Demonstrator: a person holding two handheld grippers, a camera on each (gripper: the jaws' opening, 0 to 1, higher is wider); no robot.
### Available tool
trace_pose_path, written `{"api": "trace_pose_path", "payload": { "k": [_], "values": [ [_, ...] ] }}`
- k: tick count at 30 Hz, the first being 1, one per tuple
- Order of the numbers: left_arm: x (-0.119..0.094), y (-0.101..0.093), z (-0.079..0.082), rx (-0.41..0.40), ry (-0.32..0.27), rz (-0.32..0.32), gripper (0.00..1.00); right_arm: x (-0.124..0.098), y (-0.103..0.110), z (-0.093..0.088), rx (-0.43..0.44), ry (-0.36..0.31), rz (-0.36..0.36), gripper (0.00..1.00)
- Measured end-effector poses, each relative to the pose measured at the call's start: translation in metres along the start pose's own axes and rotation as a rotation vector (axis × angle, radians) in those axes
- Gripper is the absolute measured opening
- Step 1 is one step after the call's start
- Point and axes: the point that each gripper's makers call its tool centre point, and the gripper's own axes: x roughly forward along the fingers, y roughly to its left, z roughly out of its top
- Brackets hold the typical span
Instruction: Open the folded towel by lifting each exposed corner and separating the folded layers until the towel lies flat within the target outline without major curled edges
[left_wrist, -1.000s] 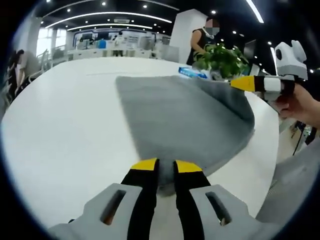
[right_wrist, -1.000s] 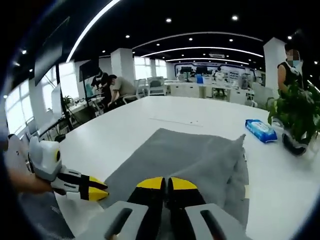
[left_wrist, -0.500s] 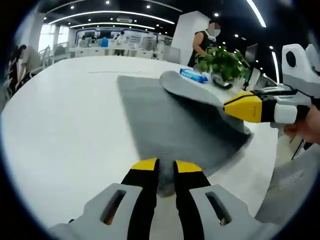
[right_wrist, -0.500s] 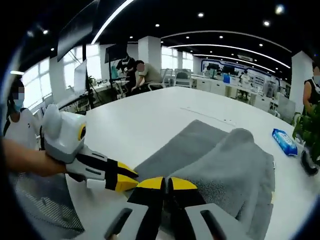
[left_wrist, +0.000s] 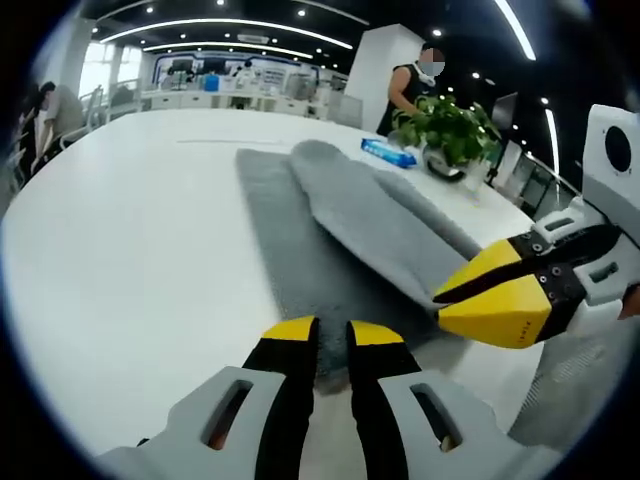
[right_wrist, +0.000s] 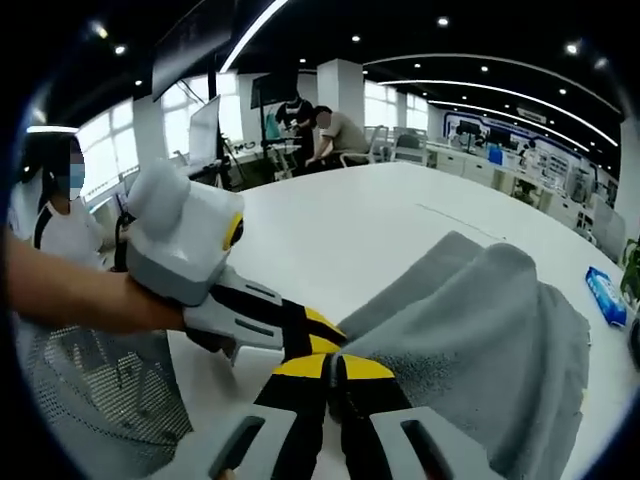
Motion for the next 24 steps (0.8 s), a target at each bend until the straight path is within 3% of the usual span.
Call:
{"api": "trace_pose_path", "payload": {
  "k": [10, 14, 18, 22, 24],
  "values": [
    [0.0, -0.002, 0.0, -0.006, 0.018, -0.005, 0.12, 0.001, -0.003, -0.013, -0.067, 0.048, -0.017, 0.04],
    [-0.001, -0.003, 0.0, 0.007, 0.026, -0.004, 0.13, -0.004, -0.006, -0.008, -0.089, 0.018, -0.023, 0.09],
    [-0.002, -0.004, 0.001, 0.014, 0.038, -0.003, 0.12, -0.011, -0.028, -0.005, -0.13, 0.002, -0.104, 0.14],
    [-0.002, -0.006, 0.002, 0.032, 0.045, -0.009, 0.12, -0.022, -0.058, -0.012, -0.05, 0.004, -0.179, 0.13],
    [-0.002, -0.008, 0.003, 0.034, 0.043, -0.018, 0.12, -0.032, -0.081, -0.016, -0.06, 0.012, -0.245, 0.13]
  ]
}}
